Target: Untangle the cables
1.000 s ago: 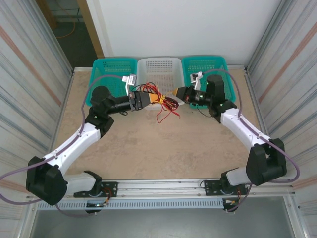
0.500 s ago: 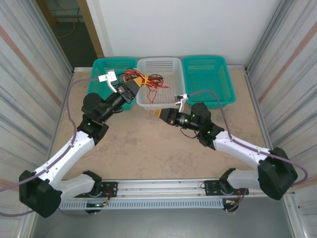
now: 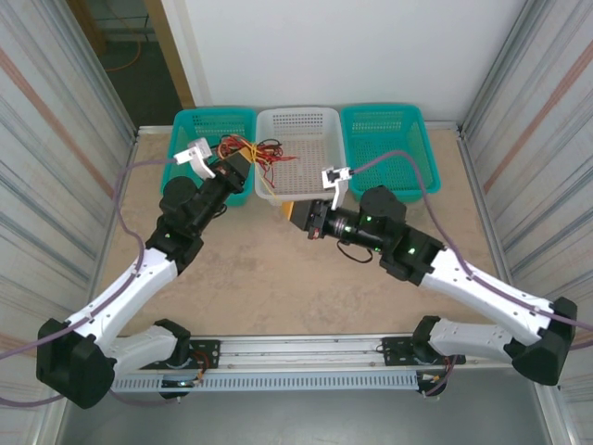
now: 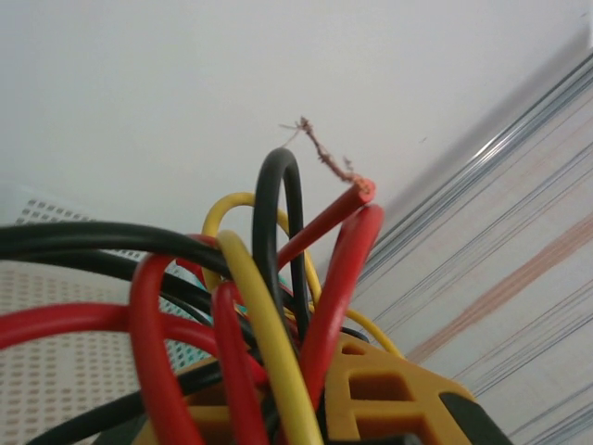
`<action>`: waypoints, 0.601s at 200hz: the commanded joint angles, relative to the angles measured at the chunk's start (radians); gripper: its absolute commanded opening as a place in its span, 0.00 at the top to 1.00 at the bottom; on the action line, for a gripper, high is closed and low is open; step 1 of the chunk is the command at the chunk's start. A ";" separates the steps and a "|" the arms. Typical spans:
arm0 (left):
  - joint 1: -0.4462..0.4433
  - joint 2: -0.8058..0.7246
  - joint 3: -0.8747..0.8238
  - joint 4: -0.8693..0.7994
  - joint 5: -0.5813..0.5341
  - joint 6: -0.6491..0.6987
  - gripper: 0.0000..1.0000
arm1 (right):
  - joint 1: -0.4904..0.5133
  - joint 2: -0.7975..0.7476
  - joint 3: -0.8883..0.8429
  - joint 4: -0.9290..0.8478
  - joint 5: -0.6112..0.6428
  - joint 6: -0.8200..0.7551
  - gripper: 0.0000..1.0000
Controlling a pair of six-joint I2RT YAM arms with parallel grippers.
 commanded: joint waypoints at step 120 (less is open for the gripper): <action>-0.035 -0.026 0.073 0.211 0.957 -0.177 1.00 | -0.592 0.361 0.623 -0.383 -0.279 -0.170 1.00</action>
